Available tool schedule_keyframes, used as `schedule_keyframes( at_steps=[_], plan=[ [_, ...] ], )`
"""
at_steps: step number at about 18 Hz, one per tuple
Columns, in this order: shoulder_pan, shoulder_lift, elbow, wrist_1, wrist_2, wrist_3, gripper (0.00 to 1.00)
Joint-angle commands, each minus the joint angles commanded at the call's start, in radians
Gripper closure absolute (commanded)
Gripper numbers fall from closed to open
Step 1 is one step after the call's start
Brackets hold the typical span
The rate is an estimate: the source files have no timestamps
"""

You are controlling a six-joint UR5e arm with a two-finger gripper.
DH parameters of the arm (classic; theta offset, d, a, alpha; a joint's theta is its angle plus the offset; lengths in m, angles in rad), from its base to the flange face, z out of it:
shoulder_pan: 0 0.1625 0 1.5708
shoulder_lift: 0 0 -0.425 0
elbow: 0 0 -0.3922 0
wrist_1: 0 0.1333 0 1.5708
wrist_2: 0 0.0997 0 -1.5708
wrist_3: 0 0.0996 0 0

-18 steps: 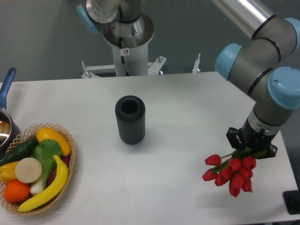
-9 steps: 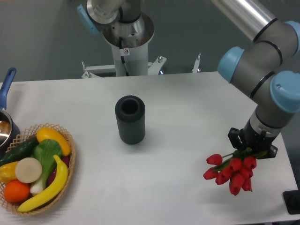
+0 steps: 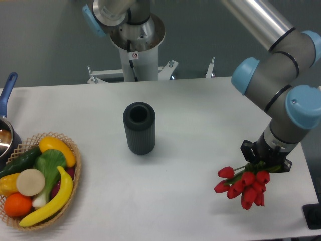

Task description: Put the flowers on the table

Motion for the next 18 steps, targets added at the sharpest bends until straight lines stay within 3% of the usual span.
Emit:
schedule_keyframes(
  at_steps=[13, 18],
  plan=[
    [-0.035, -0.054, -0.009, -0.017, 0.002, -0.021, 0.93],
    [-0.116, -0.052, -0.053, -0.014, -0.002, -0.11, 0.91]
  ],
)
